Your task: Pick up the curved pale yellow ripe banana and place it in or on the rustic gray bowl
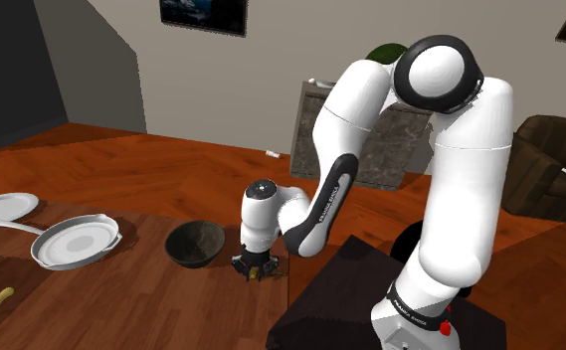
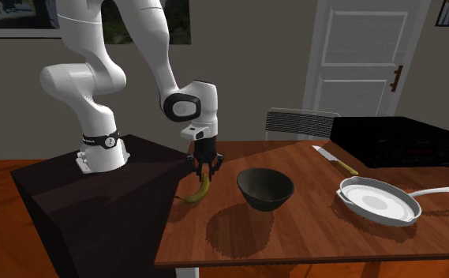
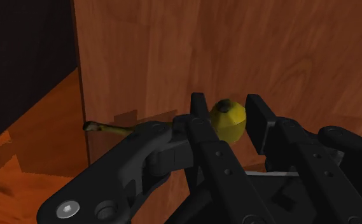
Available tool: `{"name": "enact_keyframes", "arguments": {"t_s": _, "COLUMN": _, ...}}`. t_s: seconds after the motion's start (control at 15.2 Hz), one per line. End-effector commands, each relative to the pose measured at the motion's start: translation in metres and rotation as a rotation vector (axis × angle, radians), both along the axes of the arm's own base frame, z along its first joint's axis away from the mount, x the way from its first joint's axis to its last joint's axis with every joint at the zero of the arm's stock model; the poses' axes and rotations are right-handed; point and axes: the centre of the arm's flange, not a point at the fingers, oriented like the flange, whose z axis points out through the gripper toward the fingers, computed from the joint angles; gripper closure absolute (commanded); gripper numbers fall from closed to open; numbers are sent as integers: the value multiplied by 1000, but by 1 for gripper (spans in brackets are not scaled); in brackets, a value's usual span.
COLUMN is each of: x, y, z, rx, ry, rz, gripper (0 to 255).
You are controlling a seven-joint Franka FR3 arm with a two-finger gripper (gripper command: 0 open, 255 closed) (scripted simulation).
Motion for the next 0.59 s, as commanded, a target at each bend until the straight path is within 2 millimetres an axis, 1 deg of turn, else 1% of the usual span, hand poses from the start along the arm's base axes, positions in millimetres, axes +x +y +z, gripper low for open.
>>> {"name": "enact_keyframes", "arguments": {"t_s": 0.0, "x": 0, "y": 0, "z": 11, "rx": 0, "ry": 1, "rz": 0, "gripper": 255}}
{"name": "enact_keyframes", "arguments": {"t_s": 0.53, "x": 0, "y": 0, "z": 53, "rx": 0, "ry": 1, "rz": 0, "gripper": 255}}
